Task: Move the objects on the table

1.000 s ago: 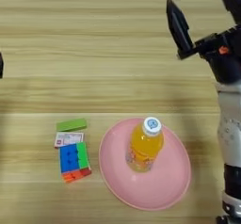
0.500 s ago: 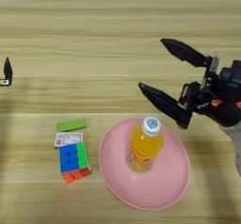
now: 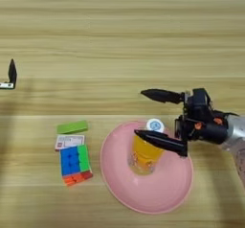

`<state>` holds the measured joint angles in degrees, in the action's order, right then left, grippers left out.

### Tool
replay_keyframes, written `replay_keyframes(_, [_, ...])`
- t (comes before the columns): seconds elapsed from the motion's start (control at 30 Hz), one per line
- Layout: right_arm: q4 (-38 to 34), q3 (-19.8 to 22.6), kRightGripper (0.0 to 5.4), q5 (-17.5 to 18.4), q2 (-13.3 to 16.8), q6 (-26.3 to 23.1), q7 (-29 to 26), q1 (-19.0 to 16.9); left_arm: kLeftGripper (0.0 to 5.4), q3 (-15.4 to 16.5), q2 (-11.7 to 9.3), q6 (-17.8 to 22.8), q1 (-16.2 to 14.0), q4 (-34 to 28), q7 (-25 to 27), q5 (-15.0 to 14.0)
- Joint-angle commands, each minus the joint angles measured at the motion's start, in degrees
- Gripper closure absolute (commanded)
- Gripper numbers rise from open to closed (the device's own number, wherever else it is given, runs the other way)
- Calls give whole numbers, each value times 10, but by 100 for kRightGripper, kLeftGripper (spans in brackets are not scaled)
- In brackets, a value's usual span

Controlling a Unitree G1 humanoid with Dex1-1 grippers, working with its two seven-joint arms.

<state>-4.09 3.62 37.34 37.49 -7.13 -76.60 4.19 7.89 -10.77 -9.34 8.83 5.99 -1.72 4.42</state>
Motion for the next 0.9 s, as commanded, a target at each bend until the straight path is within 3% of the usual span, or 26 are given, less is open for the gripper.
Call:
replay_keyframes(0.03, [18, -16, 0, -34, 4, 13, -9, 13, 2, -7, -6, -4, -3, 8, 7, 4])
replay_keyframes(0.4, [11, -38, 0, -70, 21, 20, -42, -4, 2, -13, -6, -7, -5, 5, 8, 10])
replay_keyframes(0.9, [23, -60, 167, -113, 28, 48, -56, -27, 0, -16, -6, -8, -8, 12, 12, 9])
